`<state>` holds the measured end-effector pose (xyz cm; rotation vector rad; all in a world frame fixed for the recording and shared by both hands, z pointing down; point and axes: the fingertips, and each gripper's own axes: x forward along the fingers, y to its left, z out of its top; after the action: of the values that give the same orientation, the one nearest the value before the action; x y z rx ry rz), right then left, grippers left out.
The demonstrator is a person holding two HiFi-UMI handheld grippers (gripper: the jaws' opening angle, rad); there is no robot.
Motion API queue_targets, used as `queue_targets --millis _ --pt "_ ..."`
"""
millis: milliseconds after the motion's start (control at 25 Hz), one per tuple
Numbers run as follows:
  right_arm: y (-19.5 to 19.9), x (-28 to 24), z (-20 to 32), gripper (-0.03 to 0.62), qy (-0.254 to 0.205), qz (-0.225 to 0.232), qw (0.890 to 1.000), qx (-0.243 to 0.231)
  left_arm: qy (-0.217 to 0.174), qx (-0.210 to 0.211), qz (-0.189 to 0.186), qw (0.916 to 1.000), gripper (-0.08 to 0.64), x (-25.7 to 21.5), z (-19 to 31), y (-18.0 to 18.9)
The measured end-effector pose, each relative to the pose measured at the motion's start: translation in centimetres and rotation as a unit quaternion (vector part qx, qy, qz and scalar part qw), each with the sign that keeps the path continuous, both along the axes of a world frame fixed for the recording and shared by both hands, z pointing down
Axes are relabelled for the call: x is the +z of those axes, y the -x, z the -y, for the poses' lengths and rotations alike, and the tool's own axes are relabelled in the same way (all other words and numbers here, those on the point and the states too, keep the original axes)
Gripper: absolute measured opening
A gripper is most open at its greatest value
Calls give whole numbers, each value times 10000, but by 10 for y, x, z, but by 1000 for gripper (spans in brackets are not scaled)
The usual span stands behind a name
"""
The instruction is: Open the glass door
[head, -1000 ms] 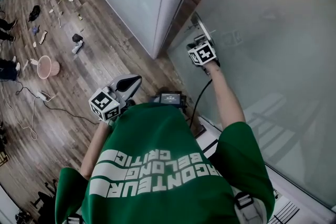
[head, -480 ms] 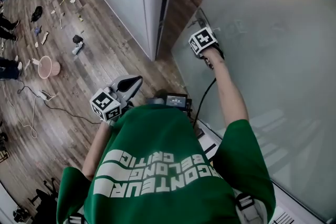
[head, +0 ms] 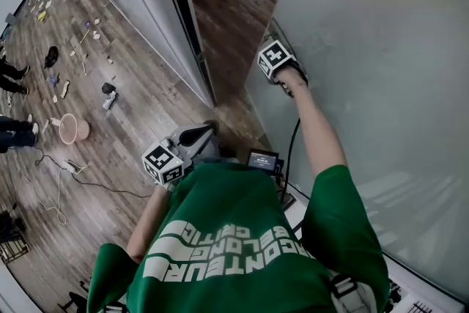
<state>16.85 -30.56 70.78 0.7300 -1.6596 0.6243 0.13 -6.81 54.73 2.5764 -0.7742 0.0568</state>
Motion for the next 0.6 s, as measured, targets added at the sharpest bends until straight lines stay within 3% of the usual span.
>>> queue_targets --millis 600 --pt "-87 18 50 -9 -99 -46 9986 520 -168 764 45 9969 9 10 58 -65"
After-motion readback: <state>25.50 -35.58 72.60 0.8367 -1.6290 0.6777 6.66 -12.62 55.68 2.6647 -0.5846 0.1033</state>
